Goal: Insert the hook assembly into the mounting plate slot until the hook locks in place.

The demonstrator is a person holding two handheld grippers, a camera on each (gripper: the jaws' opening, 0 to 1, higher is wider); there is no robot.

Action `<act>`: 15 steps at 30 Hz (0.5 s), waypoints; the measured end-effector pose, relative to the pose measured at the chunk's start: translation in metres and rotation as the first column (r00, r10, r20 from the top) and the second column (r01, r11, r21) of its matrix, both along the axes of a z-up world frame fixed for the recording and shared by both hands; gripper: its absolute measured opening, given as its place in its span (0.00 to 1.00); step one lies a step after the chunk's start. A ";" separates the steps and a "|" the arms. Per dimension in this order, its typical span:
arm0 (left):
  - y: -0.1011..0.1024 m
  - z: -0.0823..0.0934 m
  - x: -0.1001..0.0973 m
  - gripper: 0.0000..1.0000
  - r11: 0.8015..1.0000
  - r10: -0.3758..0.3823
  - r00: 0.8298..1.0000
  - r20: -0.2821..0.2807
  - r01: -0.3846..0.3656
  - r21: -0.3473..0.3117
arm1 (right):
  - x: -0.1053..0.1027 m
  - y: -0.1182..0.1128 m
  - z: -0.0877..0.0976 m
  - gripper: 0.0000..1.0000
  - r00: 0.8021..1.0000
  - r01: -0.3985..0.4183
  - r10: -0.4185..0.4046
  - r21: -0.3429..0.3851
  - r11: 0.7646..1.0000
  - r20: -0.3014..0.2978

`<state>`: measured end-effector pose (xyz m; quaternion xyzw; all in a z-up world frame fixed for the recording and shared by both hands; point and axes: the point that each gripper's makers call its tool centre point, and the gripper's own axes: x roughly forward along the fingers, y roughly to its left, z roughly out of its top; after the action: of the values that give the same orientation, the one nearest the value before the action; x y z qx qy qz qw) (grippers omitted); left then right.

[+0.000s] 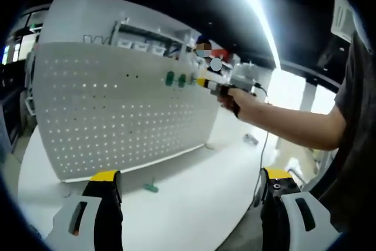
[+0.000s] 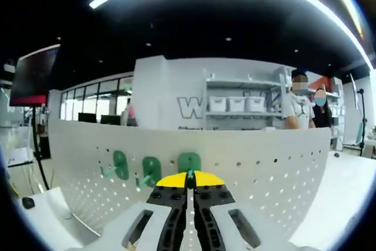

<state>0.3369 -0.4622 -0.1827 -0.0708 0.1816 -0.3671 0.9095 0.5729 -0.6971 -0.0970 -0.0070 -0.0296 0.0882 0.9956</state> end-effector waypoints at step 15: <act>0.001 -0.001 -0.001 1.00 1.000 0.007 1.000 -0.001 -0.007 -0.003 | 0.002 0.001 -0.005 0.00 1.000 0.026 -0.026 -0.019 0.999 -0.009</act>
<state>0.3359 -0.4611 -0.1837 -0.0728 0.1813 -0.3640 0.9107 0.5748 -0.6966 -0.1021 -0.0161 -0.0239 0.0756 0.9967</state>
